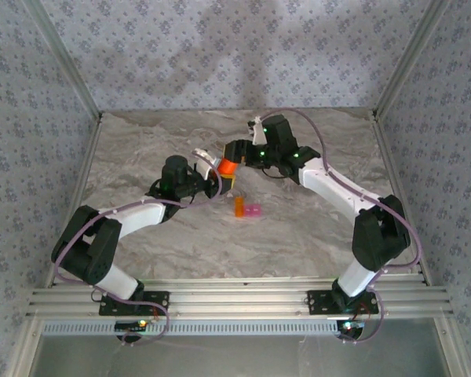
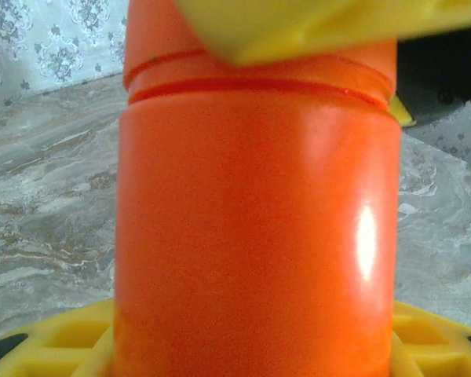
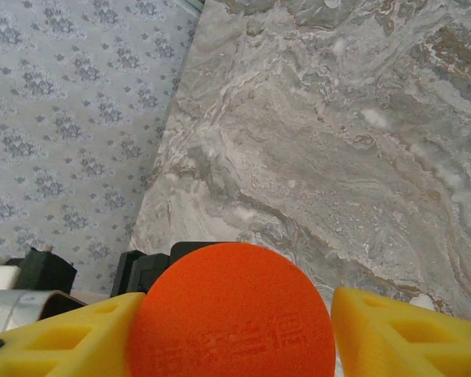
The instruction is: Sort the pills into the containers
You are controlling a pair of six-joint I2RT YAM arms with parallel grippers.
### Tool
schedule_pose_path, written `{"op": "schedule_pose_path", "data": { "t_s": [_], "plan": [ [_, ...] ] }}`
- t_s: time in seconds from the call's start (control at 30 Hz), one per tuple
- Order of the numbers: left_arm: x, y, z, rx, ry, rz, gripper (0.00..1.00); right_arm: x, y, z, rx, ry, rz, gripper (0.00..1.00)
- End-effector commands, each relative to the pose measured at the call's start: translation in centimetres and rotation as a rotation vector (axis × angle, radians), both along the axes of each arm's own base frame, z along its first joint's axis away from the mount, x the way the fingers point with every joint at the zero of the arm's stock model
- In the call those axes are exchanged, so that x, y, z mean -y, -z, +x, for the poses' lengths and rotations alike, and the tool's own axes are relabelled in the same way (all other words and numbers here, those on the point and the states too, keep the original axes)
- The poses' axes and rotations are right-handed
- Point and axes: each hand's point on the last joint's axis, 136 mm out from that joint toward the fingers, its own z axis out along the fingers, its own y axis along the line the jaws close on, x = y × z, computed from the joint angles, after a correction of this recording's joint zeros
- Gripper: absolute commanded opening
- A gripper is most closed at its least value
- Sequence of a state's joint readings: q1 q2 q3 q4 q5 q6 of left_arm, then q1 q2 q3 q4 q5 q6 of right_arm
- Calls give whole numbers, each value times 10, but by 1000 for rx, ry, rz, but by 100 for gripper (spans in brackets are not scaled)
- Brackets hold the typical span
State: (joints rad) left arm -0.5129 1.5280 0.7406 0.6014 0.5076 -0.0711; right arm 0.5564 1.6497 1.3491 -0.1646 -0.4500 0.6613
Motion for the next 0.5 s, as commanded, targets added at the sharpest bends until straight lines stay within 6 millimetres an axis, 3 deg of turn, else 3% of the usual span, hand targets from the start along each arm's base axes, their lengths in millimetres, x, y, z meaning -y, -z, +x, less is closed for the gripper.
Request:
{"op": "schedule_pose_path", "data": {
  "t_s": [0.0,0.2,0.33,0.37,0.47],
  "plan": [
    [8,-19,4,60,20,-28,0,-5,-4,-2,-6,-23,8,55],
    [8,-24,1,59,28,-55,0,-6,-11,-2,93,-83,49,38],
    [8,-37,-5,30,85,-150,0,-4,-34,-9,322,-226,146,39],
    [7,-41,-7,20,105,-178,0,0,-26,-12,334,-253,162,39],
    [8,-46,-10,-1,135,-216,0,6,-28,-12,335,-283,183,44]
  ]
}}
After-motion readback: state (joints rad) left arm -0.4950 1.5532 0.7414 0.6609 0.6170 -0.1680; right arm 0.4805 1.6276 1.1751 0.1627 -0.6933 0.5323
